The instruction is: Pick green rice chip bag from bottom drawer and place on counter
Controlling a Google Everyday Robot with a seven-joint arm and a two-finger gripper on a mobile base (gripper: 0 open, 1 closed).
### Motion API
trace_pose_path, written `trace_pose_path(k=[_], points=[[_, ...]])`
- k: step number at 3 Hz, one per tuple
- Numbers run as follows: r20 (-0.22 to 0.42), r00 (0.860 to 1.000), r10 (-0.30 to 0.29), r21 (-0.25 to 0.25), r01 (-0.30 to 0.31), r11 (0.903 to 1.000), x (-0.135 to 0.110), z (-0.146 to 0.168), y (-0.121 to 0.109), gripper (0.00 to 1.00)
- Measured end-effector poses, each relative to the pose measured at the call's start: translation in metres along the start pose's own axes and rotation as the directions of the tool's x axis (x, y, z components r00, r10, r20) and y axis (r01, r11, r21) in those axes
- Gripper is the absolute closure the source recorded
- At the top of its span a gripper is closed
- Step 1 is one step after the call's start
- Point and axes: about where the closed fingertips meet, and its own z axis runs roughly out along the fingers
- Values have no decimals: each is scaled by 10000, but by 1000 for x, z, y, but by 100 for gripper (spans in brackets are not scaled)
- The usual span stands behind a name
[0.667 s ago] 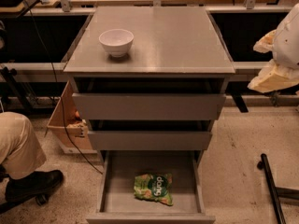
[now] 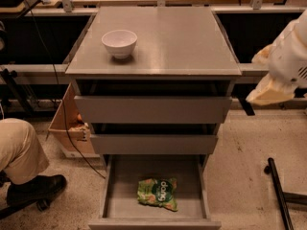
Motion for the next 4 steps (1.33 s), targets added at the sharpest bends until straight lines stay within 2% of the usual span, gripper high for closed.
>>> trace_pose_path(k=[1,2,3,4], points=[[-28,9998,-213,-675,210,9975,0,76,18,0],[79,9995,-305,-1395,313,9897,0,143,39,0],[343,9987,-377,-1886,435,9811,-5,193,56,0],[779,9968,-191,-2522,382,9669,-10,244,79,0]])
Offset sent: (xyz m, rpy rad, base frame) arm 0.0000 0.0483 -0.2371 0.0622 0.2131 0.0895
